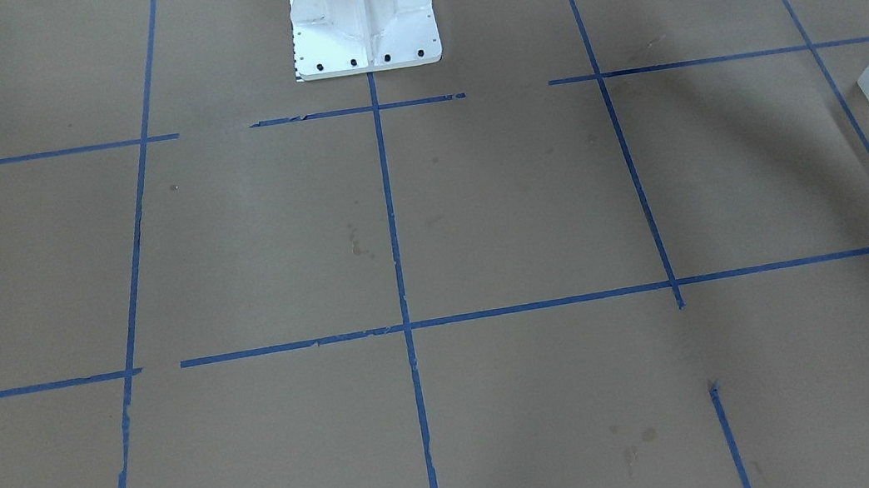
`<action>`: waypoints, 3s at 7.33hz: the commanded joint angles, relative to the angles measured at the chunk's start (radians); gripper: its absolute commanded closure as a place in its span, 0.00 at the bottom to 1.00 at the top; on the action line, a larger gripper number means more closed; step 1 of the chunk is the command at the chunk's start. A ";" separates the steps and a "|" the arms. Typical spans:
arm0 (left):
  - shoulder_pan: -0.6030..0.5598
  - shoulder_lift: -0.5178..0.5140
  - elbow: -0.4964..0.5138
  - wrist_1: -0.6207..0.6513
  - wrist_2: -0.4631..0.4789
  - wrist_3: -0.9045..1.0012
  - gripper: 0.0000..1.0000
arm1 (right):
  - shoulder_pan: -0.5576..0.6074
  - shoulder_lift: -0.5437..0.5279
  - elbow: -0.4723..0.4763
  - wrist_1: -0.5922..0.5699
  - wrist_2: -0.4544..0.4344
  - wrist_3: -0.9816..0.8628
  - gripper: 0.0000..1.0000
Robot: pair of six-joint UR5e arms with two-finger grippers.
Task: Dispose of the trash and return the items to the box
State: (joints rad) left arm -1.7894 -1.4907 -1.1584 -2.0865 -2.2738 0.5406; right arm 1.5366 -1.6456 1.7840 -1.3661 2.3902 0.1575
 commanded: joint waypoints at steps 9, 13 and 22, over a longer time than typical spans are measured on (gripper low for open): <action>-0.002 -0.005 -0.024 -0.088 0.002 -0.179 0.28 | -0.001 0.001 0.005 -0.001 -0.002 -0.001 0.00; 0.150 -0.034 -0.557 0.350 0.000 -0.501 0.26 | -0.039 0.021 0.020 -0.071 -0.006 -0.001 0.00; 0.538 -0.063 -0.864 0.405 -0.004 -0.843 0.08 | -0.105 -0.029 0.112 -0.163 -0.006 -0.016 0.00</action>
State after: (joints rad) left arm -1.2582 -1.5714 -2.0415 -1.6742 -2.2769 -0.3085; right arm 1.4306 -1.6650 1.8878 -1.5287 2.3837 0.1416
